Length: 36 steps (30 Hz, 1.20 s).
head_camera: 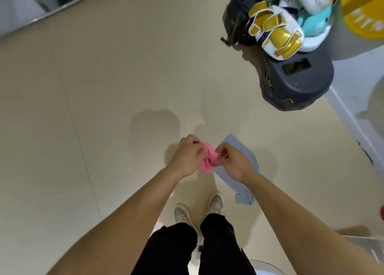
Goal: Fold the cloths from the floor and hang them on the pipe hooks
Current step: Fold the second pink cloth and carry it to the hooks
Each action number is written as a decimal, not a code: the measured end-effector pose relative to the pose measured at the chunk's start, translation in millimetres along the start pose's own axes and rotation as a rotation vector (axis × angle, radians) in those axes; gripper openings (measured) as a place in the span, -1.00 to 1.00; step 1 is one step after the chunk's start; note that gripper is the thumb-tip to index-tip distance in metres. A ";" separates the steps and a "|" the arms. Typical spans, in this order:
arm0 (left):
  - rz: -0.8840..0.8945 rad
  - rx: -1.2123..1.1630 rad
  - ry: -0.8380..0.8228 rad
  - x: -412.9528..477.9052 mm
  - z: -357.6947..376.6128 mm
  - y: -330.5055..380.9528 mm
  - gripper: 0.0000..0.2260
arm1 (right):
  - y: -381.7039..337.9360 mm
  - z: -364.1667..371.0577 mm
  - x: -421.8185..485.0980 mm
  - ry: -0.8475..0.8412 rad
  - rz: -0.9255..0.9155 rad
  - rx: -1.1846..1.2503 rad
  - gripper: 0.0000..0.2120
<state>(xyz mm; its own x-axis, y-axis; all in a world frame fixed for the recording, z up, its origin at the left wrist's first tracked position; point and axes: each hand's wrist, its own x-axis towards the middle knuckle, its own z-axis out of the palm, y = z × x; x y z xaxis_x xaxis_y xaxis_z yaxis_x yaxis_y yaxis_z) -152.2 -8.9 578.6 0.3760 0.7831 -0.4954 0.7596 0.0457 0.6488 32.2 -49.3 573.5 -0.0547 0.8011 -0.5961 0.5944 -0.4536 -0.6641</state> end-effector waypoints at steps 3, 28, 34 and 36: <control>0.102 -0.020 -0.058 -23.4 -42.0 71.0 -0.67 | -45.5 -35.4 -54.9 0.114 -0.147 0.116 -0.87; 0.704 0.131 -0.357 -98.9 -76.5 202.5 -0.95 | -113.4 -136.7 -290.6 0.737 0.002 0.120 -0.75; 0.703 0.121 -0.321 -119.3 -52.4 224.8 -0.90 | -106.4 -148.0 -343.2 0.822 -0.013 0.116 -0.77; 0.714 0.126 -0.318 -123.2 -45.5 230.4 -0.89 | -101.9 -152.1 -360.2 0.850 0.006 0.100 -0.74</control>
<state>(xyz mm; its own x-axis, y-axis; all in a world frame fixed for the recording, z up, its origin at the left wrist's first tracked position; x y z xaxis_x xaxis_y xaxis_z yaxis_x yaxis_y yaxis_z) -47.7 -66.7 815.4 0.9146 0.3802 -0.1373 0.3241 -0.4867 0.8112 113.4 -232.2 924.5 0.5925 0.8011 -0.0851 0.5167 -0.4590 -0.7227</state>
